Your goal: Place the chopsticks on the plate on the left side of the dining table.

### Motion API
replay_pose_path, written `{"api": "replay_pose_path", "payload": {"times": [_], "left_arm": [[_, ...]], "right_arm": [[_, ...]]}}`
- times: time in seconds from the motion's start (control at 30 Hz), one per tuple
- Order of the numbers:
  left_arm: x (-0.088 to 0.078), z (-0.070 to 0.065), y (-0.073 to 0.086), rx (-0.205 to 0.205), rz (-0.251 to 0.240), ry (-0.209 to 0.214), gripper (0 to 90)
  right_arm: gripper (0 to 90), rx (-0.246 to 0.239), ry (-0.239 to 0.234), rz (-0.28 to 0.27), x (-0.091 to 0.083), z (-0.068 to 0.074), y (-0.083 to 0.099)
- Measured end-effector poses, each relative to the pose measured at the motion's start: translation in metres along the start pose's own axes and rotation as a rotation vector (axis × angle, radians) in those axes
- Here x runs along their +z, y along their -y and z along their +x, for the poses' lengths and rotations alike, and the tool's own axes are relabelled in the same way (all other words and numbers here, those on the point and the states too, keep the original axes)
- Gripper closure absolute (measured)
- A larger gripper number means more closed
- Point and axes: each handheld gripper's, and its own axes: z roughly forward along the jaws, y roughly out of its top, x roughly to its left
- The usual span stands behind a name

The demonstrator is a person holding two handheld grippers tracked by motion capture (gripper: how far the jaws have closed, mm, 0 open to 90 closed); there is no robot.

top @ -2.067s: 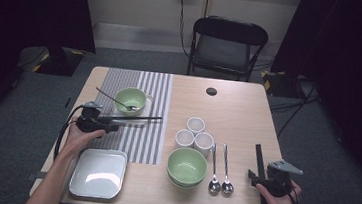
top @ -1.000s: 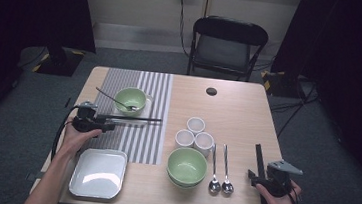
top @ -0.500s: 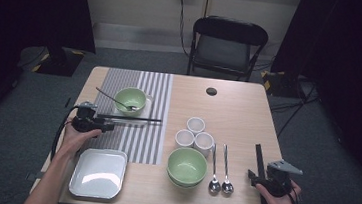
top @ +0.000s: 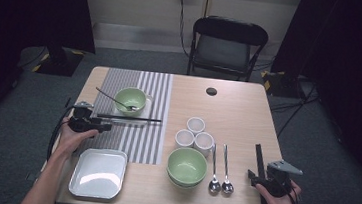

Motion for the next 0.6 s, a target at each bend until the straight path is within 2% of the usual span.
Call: {"api": "replay_pose_path", "payload": {"times": [0.07,0.13,0.23,0.33,0.43,0.5,0.53,0.6], "left_arm": [[-0.002,0.002,0.001,-0.003,-0.001,0.001,31.2],[-0.009,0.006,0.003,0.003,-0.005,-0.019,30.2],[-0.013,0.008,0.003,0.008,-0.015,-0.015,27.4],[-0.018,0.009,-0.004,0.014,-0.061,-0.027,26.6],[-0.017,0.01,-0.008,0.006,-0.048,-0.017,20.3],[-0.016,0.011,-0.013,0.008,-0.051,-0.039,21.2],[-0.015,0.012,-0.015,-0.006,-0.059,-0.046,21.3],[-0.014,0.013,-0.016,-0.015,-0.057,-0.046,21.7]], "right_arm": [[21.5,0.0,0.0,0.0,0.0,0.0,0.0],[21.5,-0.001,-0.001,0.0,0.0,0.0,0.0],[21.5,0.001,0.0,0.0,0.0,0.0,0.0],[21.5,0.0,0.001,0.0,0.0,0.0,0.0],[21.5,-0.001,0.002,-0.001,0.001,0.0,0.0],[21.5,-0.001,0.002,-0.001,0.001,0.0,0.0],[21.5,-0.001,0.001,-0.001,0.001,0.0,0.0],[21.5,-0.002,0.0,-0.001,0.001,0.0,0.0]]}}
